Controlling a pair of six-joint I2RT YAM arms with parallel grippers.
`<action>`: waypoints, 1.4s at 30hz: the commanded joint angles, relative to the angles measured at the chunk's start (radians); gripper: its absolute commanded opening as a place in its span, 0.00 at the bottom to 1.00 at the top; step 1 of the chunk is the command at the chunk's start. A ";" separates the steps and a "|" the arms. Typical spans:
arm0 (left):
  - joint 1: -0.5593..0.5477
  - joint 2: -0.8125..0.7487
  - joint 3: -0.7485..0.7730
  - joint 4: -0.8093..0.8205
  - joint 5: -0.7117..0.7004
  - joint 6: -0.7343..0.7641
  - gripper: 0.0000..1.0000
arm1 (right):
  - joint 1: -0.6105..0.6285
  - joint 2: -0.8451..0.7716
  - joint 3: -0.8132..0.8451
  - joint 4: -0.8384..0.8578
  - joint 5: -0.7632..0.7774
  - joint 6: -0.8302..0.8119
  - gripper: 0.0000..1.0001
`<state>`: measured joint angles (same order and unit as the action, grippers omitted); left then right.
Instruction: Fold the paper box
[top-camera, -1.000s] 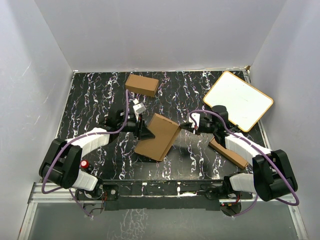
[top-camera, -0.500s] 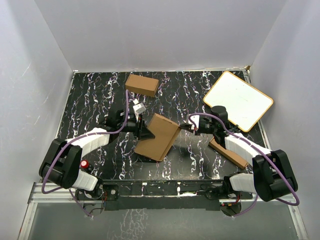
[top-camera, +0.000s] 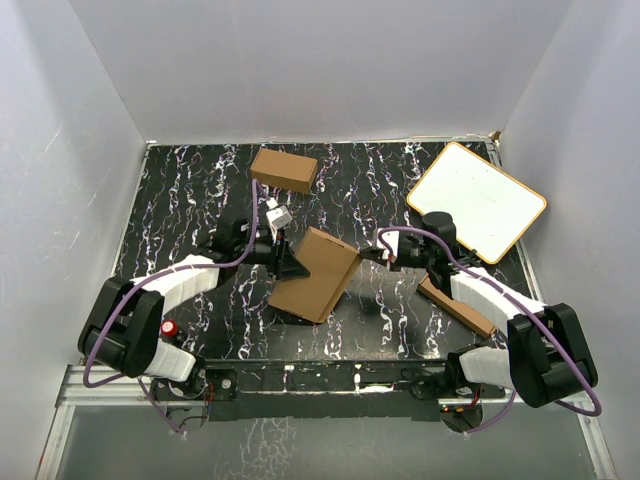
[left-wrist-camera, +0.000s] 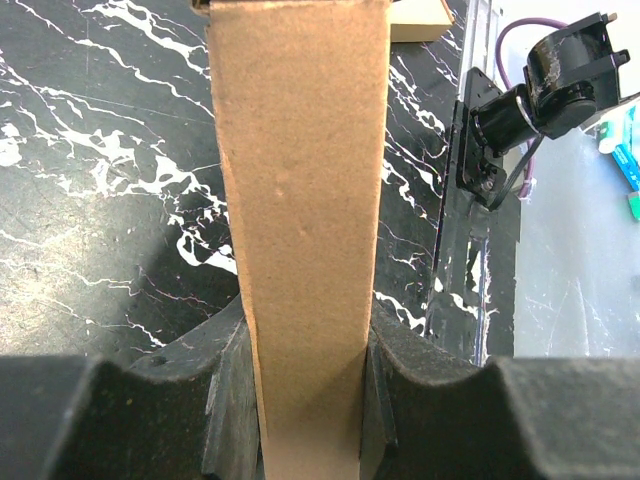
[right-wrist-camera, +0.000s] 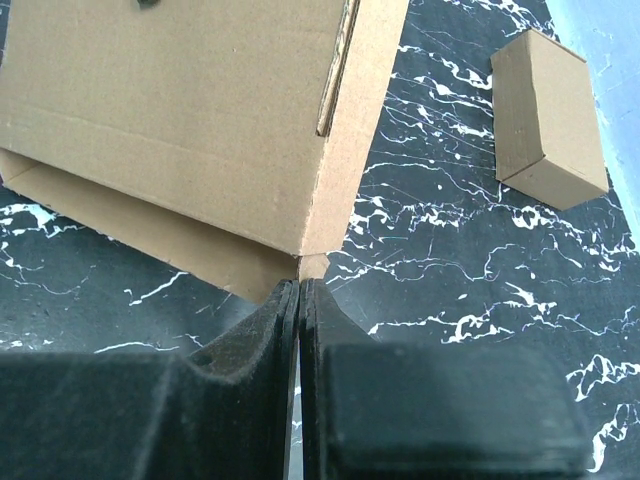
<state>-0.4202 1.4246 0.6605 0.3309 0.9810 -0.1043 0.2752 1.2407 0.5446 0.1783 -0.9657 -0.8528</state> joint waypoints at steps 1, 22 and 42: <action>-0.005 -0.003 0.029 -0.047 0.006 0.101 0.00 | 0.029 -0.024 0.037 -0.026 -0.061 0.038 0.08; -0.045 0.002 0.083 -0.144 -0.064 0.167 0.00 | 0.041 -0.061 0.091 -0.117 -0.046 0.073 0.24; -0.044 -0.005 0.060 -0.131 -0.073 0.175 0.00 | -0.174 -0.039 0.088 -0.273 -0.127 0.133 0.09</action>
<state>-0.4541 1.4296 0.7273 0.2016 0.9554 -0.0067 0.1020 1.1564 0.6537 -0.1810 -1.0878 -0.8242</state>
